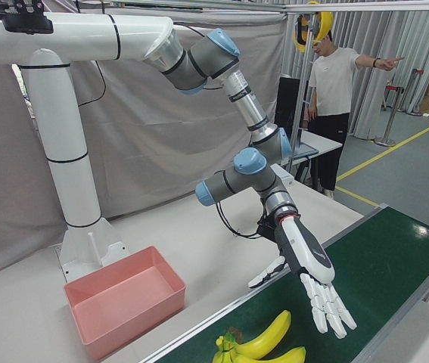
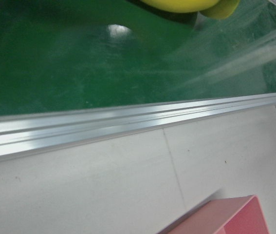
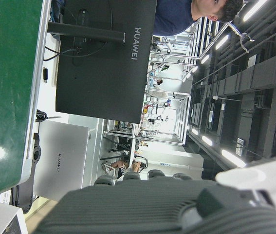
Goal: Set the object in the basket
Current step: 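Reach the left hand toward the yellow bananas on the conveyor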
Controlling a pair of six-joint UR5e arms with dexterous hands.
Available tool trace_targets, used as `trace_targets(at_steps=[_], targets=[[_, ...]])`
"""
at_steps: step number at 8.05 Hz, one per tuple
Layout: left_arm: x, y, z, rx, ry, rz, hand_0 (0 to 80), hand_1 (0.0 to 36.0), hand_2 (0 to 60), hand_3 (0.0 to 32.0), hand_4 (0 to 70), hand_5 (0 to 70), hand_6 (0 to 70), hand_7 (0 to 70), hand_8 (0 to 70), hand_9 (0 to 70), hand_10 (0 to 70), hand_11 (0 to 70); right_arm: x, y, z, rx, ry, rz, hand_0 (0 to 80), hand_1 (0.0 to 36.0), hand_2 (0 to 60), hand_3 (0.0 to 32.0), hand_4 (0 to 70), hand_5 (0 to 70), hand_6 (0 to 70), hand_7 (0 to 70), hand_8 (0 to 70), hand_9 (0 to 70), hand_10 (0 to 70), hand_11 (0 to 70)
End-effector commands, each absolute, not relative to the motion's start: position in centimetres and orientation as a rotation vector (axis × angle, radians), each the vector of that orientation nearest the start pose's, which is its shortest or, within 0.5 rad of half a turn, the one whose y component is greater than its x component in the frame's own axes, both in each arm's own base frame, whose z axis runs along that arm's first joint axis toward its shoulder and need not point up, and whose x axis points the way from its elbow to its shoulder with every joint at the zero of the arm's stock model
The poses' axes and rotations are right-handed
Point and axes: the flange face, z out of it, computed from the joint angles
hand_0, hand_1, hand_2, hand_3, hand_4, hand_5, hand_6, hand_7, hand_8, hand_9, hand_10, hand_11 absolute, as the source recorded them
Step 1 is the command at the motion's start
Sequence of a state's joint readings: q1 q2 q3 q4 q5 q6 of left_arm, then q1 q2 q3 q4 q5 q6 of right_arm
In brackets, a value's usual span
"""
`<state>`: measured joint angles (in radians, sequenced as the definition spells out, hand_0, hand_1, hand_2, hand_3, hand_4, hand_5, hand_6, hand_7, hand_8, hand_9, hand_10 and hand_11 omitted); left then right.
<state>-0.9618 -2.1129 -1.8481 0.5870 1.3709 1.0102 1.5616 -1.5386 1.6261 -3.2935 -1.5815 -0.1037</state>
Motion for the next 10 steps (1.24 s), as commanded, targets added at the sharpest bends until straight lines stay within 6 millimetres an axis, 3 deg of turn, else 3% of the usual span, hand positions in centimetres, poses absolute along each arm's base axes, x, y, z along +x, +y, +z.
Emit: trace_targets(at_steps=[1, 3, 4, 6, 7, 8, 9, 10], targets=[[25.0, -57.4, 31.5, 0.565, 1.898, -1.225, 61.9, 26.6, 11.9, 0.2, 9.2, 10.5, 0.0, 5.3, 8.1, 10.3, 2.2, 6.0, 12.8, -49.9, 65.9, -0.093, 2.211, -2.355, 0.0, 0.0, 0.0, 0.0, 0.0, 0.0, 0.0, 0.0, 0.0, 0.0, 0.0, 0.0], [25.7, -57.2, 31.3, 0.576, 1.893, -1.213, 64.0, 34.9, 39.7, 0.0, 13.8, 7.2, 0.1, 5.7, 8.1, 10.8, 3.1, 7.8, 12.8, -49.9, 65.8, -0.091, 2.212, -2.353, 0.0, 0.0, 0.0, 0.0, 0.0, 0.0, 0.0, 0.0, 0.0, 0.0, 0.0, 0.0], [25.7, -57.2, 31.4, 0.575, 1.891, -1.213, 61.8, 34.0, 41.6, 0.0, 13.3, 6.0, 0.0, 5.5, 7.9, 10.3, 3.2, 7.7, 12.8, -49.9, 65.8, -0.091, 2.212, -2.353, 0.0, 0.0, 0.0, 0.0, 0.0, 0.0, 0.0, 0.0, 0.0, 0.0, 0.0, 0.0], [25.7, -57.0, 32.0, 0.574, 1.883, -1.214, 59.2, 30.1, 32.6, 0.0, 11.3, 5.0, 0.0, 5.1, 7.4, 10.0, 3.1, 7.4, 12.8, -49.9, 65.8, -0.091, 2.212, -2.353, 0.0, 0.0, 0.0, 0.0, 0.0, 0.0, 0.0, 0.0, 0.0, 0.0, 0.0, 0.0], [25.7, -57.0, 32.2, 0.593, 1.869, -1.201, 60.1, 26.9, 17.4, 0.6, 9.9, 2.9, 0.0, 4.6, 7.1, 9.8, 3.1, 7.3, 12.8, -49.9, 65.8, -0.093, 2.212, -2.354, 0.0, 0.0, 0.0, 0.0, 0.0, 0.0, 0.0, 0.0, 0.0, 0.0, 0.0, 0.0], [25.7, -57.0, 32.3, 0.597, 1.865, -1.199, 62.0, 25.3, 5.0, 3.4, 8.4, 0.1, 0.0, 4.1, 7.2, 9.8, 2.9, 7.1, 12.8, -49.9, 65.8, -0.093, 2.212, -2.354, 0.0, 0.0, 0.0, 0.0, 0.0, 0.0, 0.0, 0.0, 0.0, 0.0, 0.0, 0.0], [25.7, -56.9, 32.5, 0.595, 1.861, -1.199, 61.6, 23.3, 0.0, 4.0, 8.1, 0.0, 0.0, 4.0, 7.1, 9.8, 2.7, 6.7, 12.8, -49.9, 65.8, -0.091, 2.212, -2.353, 0.0, 0.0, 0.0, 0.0, 0.0, 0.0, 0.0, 0.0, 0.0, 0.0, 0.0, 0.0], [25.8, -57.0, 32.4, 0.595, 1.861, -1.199, 61.7, 25.1, 5.5, 3.4, 8.9, 0.0, 0.0, 4.2, 6.9, 9.7, 2.8, 7.0, 12.8, -49.9, 65.8, -0.091, 2.212, -2.353, 0.0, 0.0, 0.0, 0.0, 0.0, 0.0, 0.0, 0.0, 0.0, 0.0, 0.0, 0.0]])
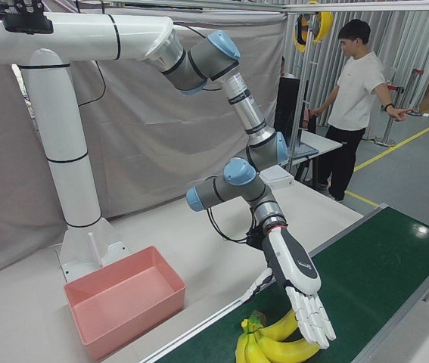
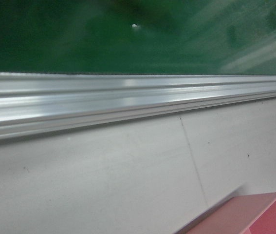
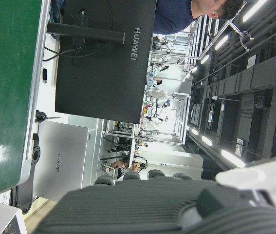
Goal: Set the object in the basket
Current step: 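Reach the left hand toward the yellow bananas on the conveyor, then close the left hand's fingers around the banana stems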
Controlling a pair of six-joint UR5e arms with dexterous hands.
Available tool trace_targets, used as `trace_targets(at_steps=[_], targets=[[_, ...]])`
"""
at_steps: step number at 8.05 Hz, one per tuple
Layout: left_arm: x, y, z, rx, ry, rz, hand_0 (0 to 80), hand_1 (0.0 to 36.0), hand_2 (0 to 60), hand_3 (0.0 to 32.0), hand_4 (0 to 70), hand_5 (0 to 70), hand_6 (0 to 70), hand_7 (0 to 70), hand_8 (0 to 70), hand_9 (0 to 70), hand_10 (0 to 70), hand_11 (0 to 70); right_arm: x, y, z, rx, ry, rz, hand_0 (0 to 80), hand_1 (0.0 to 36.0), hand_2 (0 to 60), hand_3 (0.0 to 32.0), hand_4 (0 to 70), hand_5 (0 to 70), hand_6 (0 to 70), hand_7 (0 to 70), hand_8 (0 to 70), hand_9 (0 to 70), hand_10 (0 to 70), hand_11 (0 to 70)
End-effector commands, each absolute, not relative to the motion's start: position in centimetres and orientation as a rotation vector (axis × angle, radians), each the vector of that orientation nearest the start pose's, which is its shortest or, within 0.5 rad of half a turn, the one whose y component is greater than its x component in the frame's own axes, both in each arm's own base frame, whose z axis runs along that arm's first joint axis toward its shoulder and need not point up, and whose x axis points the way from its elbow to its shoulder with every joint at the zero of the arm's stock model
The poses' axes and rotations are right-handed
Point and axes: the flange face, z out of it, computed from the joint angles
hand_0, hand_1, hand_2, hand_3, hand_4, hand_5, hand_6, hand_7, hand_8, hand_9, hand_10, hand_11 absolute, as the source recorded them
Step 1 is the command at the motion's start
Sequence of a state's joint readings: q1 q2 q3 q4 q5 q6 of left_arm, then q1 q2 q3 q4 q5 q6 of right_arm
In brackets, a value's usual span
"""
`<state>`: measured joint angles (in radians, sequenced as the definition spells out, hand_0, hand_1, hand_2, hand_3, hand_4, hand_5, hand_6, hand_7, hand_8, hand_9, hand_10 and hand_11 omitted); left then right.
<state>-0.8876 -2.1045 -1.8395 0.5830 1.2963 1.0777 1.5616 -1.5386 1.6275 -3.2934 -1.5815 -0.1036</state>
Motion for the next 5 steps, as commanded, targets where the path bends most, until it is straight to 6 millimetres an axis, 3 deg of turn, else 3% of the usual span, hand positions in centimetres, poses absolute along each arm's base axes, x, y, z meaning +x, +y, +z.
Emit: trace_targets(at_steps=[1, 5], targets=[[26.1, -57.0, 32.5, 0.593, 1.866, -1.195, 61.7, 26.0, 10.3, 1.0, 10.6, 0.6, 0.0, 4.6, 7.2, 9.9, 2.9, 7.1, 12.8, -49.9, 65.9, -0.091, 2.21, -2.355, 0.0, 0.0, 0.0, 0.0, 0.0, 0.0, 0.0, 0.0, 0.0, 0.0, 0.0, 0.0], [28.4, -57.1, 33.5, 0.608, 1.842, -1.184, 60.6, 27.2, 18.2, 0.0, 12.9, 1.8, 0.0, 4.9, 7.9, 10.7, 3.3, 7.6, 12.8, -49.9, 65.8, -0.093, 2.212, -2.354, 0.0, 0.0, 0.0, 0.0, 0.0, 0.0, 0.0, 0.0, 0.0, 0.0, 0.0, 0.0]])
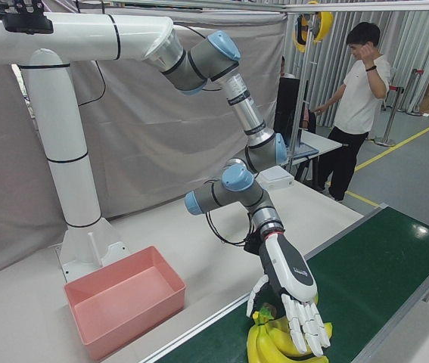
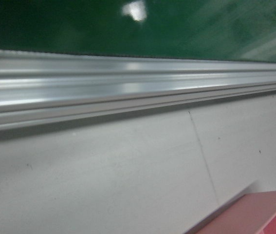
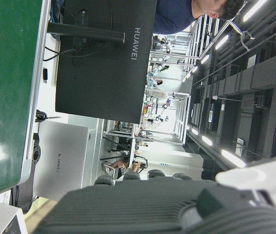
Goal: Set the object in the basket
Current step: 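Close the left hand's fingers around the banana stems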
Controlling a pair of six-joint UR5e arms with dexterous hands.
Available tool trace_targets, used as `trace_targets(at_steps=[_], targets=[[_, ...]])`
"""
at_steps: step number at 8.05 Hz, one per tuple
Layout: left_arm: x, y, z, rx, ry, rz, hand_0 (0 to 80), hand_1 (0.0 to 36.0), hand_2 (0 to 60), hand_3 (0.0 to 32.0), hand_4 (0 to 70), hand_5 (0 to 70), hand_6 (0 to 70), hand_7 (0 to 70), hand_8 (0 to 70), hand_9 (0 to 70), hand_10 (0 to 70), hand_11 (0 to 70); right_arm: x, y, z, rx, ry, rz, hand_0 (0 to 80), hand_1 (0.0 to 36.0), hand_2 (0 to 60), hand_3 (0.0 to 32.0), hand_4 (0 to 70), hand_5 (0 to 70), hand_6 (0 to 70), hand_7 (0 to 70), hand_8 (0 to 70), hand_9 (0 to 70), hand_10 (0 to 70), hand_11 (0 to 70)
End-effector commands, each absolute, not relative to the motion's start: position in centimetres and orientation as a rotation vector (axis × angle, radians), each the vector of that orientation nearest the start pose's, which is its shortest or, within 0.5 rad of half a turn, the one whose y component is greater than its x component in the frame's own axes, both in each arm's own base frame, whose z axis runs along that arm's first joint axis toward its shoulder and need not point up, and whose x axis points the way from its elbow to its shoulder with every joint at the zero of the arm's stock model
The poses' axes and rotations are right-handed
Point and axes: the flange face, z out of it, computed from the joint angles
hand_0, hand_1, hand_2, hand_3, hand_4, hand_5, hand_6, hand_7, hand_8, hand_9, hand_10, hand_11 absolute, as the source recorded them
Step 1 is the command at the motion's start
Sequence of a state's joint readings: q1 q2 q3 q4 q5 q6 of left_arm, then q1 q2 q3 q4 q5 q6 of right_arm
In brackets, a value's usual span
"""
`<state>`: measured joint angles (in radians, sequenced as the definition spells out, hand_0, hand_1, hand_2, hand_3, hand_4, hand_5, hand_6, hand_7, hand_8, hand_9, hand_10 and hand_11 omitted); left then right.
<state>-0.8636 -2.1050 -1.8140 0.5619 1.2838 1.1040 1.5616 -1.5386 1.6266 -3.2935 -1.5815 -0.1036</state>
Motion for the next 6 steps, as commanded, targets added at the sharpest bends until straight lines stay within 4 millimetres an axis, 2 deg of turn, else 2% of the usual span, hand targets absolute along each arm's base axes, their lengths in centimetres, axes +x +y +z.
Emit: trace_targets(at_steps=[1, 2, 3, 4, 5, 6], targets=[[29.2, -57.82, 34.08, 0.606, 1.844, -1.182, 61.3, 27.7, 19.8, 0.0, 14.4, 3.5, 0.1, 5.3, 8.0, 10.9, 3.5, 7.9, 12.76, -49.87, 65.82, -0.091, 2.212, -2.353, 0.0, 0.0, 0.0, 0.0, 0.0, 0.0, 0.0, 0.0, 0.0, 0.0, 0.0, 0.0], [29.5, -58.15, 34.57, 0.606, 1.844, -1.182, 61.7, 28.2, 21.5, 0.0, 16.9, 4.2, 0.8, 5.6, 8.1, 11.2, 3.9, 8.6, 12.76, -49.87, 65.82, -0.093, 2.212, -2.354, 0.0, 0.0, 0.0, 0.0, 0.0, 0.0, 0.0, 0.0, 0.0, 0.0, 0.0, 0.0], [29.51, -58.19, 34.47, 0.608, 1.847, -1.183, 61.5, 28.2, 24.7, 0.0, 23.6, 11.8, 3.2, 8.7, 9.9, 14.3, 6.2, 11.6, 12.76, -49.87, 65.82, -0.091, 2.212, -2.353, 0.0, 0.0, 0.0, 0.0, 0.0, 0.0, 0.0, 0.0, 0.0, 0.0, 0.0, 0.0], [29.3, -58.22, 34.52, 0.617, 1.845, -1.192, 61.0, 26.5, 25.6, 0.0, 32.9, 30.1, 9.2, 19.5, 16.7, 25.8, 13.3, 21.6, 12.76, -49.87, 65.82, -0.091, 2.212, -2.353, 0.0, 0.0, 0.0, 0.0, 0.0, 0.0, 0.0, 0.0, 0.0, 0.0, 0.0, 0.0], [29.23, -58.17, 34.53, 0.618, 1.84, -1.194, 59.5, 23.3, 26.2, 0.0, 41.1, 55.8, 20.0, 40.8, 29.2, 44.3, 25.9, 39.3, 12.76, -49.87, 65.82, -0.093, 2.212, -2.354, 0.0, 0.0, 0.0, 0.0, 0.0, 0.0, 0.0, 0.0, 0.0, 0.0, 0.0, 0.0], [28.78, -58.11, 34.6, 0.621, 1.819, -1.204, 55.0, 18.0, 25.0, 0.0, 39.8, 70.0, 32.6, 65.2, 42.1, 59.2, 33.1, 48.0, 12.76, -49.87, 65.82, -0.093, 2.212, -2.354, 0.0, 0.0, 0.0, 0.0, 0.0, 0.0, 0.0, 0.0, 0.0, 0.0, 0.0, 0.0]])
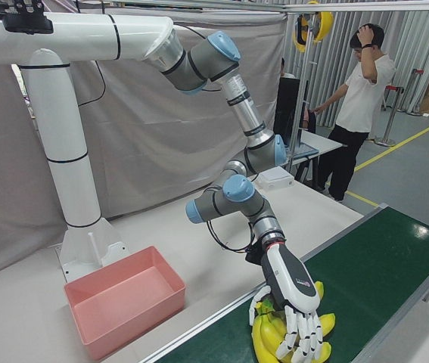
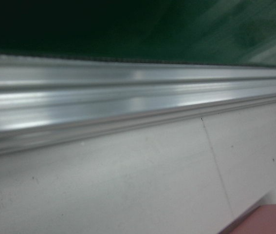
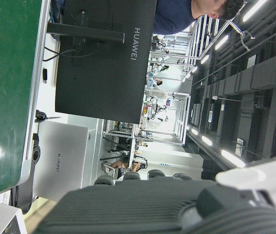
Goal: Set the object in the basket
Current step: 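Close the left hand's fingers around the banana stems, then lift the bananas with the left hand and carry them toward the pink tray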
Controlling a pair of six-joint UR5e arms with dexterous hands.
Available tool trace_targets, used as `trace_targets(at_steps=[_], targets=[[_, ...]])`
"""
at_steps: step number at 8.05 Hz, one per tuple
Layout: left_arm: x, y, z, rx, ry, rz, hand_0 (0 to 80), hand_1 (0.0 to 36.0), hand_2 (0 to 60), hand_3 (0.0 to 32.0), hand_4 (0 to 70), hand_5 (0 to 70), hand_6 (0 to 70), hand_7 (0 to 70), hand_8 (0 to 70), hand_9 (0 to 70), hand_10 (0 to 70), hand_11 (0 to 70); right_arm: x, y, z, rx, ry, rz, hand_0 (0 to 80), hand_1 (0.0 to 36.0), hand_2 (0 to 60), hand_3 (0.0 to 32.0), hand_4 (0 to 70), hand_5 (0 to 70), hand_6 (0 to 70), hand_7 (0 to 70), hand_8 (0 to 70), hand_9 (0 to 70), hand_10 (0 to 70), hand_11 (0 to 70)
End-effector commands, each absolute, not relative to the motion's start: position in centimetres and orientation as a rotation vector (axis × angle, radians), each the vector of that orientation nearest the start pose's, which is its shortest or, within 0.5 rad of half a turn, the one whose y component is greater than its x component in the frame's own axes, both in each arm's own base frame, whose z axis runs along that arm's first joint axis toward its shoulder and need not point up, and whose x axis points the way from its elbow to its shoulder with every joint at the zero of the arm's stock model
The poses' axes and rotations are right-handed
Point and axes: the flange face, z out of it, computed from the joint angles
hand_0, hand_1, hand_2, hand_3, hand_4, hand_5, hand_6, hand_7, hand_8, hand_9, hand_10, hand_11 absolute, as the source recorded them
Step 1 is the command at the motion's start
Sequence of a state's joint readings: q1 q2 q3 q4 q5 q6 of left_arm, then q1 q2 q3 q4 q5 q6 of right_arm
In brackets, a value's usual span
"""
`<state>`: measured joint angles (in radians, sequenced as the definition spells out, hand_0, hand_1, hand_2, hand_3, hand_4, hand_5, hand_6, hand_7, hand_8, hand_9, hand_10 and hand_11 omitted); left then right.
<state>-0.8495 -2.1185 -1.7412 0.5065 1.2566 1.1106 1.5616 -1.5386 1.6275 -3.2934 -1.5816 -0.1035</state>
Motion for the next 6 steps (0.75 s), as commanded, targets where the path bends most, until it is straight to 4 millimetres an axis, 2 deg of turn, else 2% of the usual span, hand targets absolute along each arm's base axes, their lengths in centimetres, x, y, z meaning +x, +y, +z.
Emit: trace_targets(at_steps=[1, 2, 3, 4, 6], targets=[[28.5, -58.0, 34.7, 0.633, 1.807, -1.222, 54.7, 16.4, 28.2, 0.0, 41.1, 70.0, 47.4, 70.0, 52.9, 70.0, 39.6, 56.2, 12.8, -49.9, 65.8, -0.091, 2.212, -2.353, 0.0, 0.0, 0.0, 0.0, 0.0, 0.0, 0.0, 0.0, 0.0, 0.0, 0.0, 0.0], [28.2, -57.8, 34.5, 0.636, 1.801, -1.23, 56.0, 21.3, 49.0, 0.0, 45.4, 70.0, 57.9, 70.0, 58.7, 70.0, 44.7, 63.7, 12.8, -49.9, 65.8, -0.091, 2.212, -2.353, 0.0, 0.0, 0.0, 0.0, 0.0, 0.0, 0.0, 0.0, 0.0, 0.0, 0.0, 0.0], [27.8, -57.4, 33.7, 0.639, 1.812, -1.228, 55.6, 30.1, 60.0, 0.0, 46.8, 70.0, 64.7, 70.0, 63.1, 70.0, 48.7, 69.7, 12.8, -49.9, 65.8, -0.093, 2.212, -2.354, 0.0, 0.0, 0.0, 0.0, 0.0, 0.0, 0.0, 0.0, 0.0, 0.0, 0.0, 0.0], [27.1, -56.8, 32.7, 0.638, 1.834, -1.227, 54.0, 35.3, 60.0, 0.0, 45.5, 70.0, 68.7, 70.0, 66.4, 70.0, 51.3, 70.0, 12.8, -49.9, 65.8, -0.091, 2.212, -2.353, 0.0, 0.0, 0.0, 0.0, 0.0, 0.0, 0.0, 0.0, 0.0, 0.0, 0.0, 0.0], [23.1, -52.7, 27.1, 0.651, 1.942, -1.201, 53.2, 35.9, 60.0, 0.0, 45.2, 70.0, 70.0, 70.0, 70.0, 70.0, 54.5, 70.0, 12.8, -49.9, 65.8, -0.093, 2.212, -2.354, 0.0, 0.0, 0.0, 0.0, 0.0, 0.0, 0.0, 0.0, 0.0, 0.0, 0.0, 0.0]])
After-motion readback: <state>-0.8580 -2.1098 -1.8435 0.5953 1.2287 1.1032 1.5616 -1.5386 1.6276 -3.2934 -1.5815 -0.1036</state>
